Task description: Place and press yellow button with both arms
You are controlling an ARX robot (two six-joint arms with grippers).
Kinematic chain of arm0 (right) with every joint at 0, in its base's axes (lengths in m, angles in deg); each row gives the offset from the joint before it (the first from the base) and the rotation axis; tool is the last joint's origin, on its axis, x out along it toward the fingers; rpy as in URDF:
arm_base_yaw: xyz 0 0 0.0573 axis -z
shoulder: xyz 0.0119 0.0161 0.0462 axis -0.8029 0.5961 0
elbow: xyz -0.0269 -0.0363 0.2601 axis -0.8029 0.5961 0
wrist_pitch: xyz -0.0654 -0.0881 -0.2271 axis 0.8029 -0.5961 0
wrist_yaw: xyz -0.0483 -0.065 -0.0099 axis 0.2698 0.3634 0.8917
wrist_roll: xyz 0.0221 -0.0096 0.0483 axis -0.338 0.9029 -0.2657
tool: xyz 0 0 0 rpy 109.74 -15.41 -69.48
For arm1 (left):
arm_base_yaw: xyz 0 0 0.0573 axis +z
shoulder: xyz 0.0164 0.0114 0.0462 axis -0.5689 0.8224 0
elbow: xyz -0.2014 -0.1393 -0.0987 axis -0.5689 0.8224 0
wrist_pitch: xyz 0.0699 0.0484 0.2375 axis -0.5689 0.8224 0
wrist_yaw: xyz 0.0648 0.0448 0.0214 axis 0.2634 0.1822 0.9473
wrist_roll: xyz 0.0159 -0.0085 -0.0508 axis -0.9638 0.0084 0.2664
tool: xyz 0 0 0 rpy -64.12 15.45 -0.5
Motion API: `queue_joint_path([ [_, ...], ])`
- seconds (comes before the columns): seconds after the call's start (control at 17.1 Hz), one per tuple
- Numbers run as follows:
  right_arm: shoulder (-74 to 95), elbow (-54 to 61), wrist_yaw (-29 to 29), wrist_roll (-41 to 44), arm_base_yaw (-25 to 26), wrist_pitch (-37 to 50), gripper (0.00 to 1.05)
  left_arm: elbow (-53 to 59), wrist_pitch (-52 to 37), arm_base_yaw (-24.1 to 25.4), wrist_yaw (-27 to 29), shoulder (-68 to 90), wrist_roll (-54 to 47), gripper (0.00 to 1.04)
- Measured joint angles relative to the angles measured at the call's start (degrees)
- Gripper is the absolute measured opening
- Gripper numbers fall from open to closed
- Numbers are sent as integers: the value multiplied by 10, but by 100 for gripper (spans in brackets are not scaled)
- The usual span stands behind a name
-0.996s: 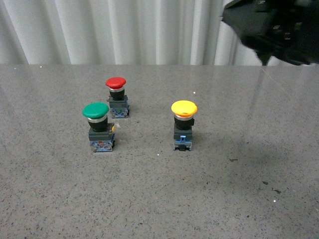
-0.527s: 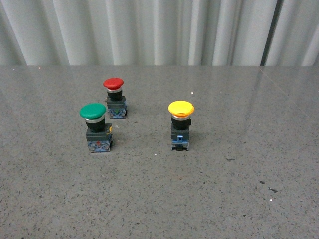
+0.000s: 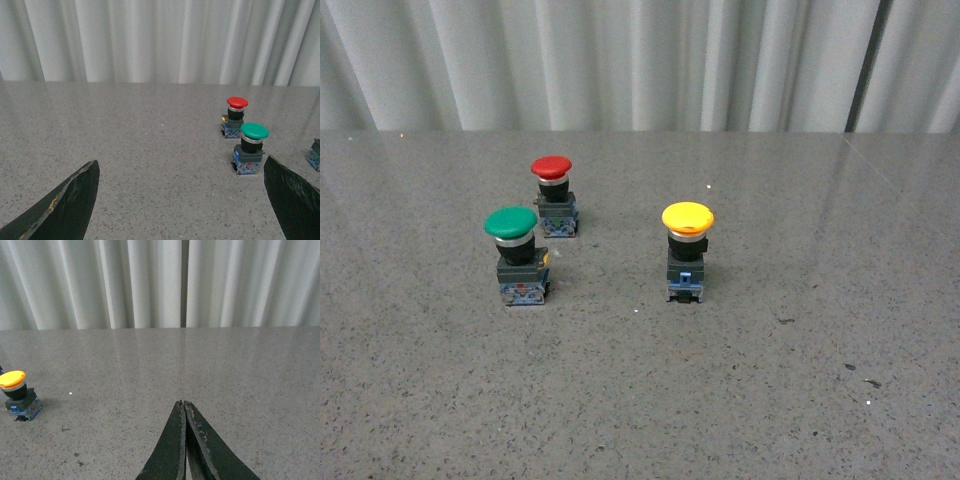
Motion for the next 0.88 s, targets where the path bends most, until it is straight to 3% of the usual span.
queue_joint_path([
  [0.23,-114,22,-1,2,0,-95,2,0,1,0,0,0,0,98],
  [0.64,-113,22,0,2,0,-90,4,0,0,0,0,0,0,98],
  [0.88,-113,22,0,2,0,-90,47,0,0,0,0,0,0,98],
])
